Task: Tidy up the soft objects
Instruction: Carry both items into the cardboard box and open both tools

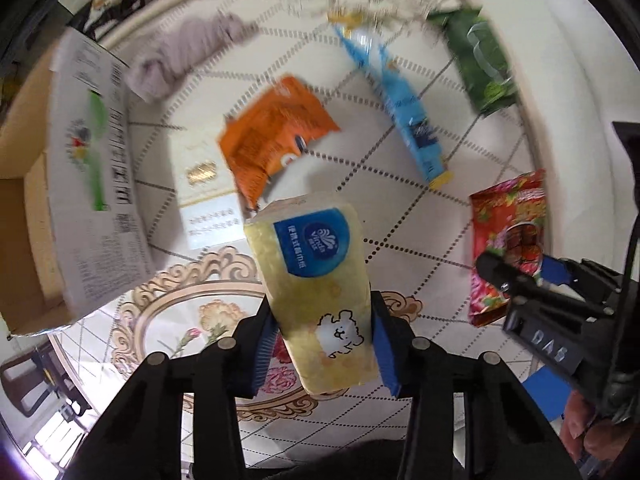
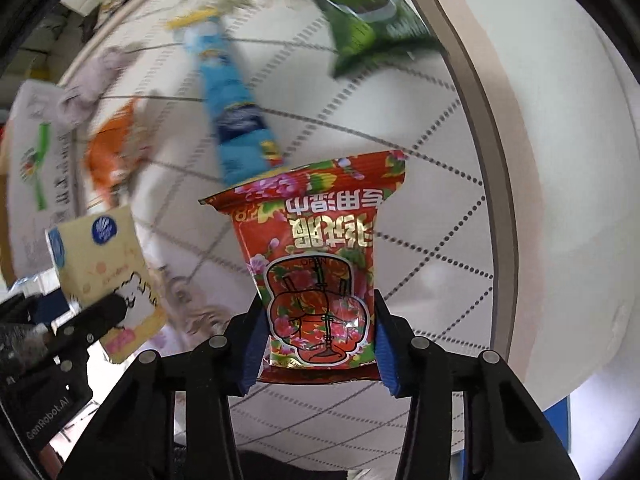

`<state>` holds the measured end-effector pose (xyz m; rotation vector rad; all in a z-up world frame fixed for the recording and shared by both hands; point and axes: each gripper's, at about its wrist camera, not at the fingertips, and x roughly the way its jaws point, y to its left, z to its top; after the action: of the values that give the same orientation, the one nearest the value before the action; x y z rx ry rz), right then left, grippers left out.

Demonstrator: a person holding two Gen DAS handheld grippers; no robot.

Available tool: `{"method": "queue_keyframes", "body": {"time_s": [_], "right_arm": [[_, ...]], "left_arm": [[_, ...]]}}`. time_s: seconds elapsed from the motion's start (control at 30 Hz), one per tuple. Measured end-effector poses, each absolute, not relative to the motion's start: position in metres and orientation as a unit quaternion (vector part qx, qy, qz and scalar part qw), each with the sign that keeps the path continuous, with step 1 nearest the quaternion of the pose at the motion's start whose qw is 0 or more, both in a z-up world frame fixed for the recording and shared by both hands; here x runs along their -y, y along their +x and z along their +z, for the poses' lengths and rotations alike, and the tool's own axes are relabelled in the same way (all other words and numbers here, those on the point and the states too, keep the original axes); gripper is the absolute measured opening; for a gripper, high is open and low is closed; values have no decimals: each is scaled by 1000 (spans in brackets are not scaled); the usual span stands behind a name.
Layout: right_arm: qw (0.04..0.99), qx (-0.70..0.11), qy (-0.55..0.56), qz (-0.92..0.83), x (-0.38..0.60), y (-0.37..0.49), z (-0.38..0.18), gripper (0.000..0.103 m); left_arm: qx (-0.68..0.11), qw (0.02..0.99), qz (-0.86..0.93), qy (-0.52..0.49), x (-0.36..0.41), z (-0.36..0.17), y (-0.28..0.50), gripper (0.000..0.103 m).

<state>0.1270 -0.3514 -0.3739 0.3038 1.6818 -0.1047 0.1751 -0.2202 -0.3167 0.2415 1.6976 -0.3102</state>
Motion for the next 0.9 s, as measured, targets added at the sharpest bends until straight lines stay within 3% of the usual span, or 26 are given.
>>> {"method": "queue_keyframes", "body": {"time_s": [0.2, 0.5, 0.67, 0.9], "right_arm": [[698, -705, 120, 5, 314, 144, -309, 49], [755, -643, 90, 87, 235, 189, -195, 49], [761, -636, 73, 110, 161, 225, -184, 49], [741, -659, 71, 105, 80, 278, -217, 49]], "left_arm": [[-704, 694, -138, 64, 169, -241, 177, 40], [-643, 760, -95, 26, 67, -174, 206, 40], [-628, 775, -65, 15, 5, -170, 241, 40], [-644, 764, -40, -5, -75, -201, 291, 40]]}}
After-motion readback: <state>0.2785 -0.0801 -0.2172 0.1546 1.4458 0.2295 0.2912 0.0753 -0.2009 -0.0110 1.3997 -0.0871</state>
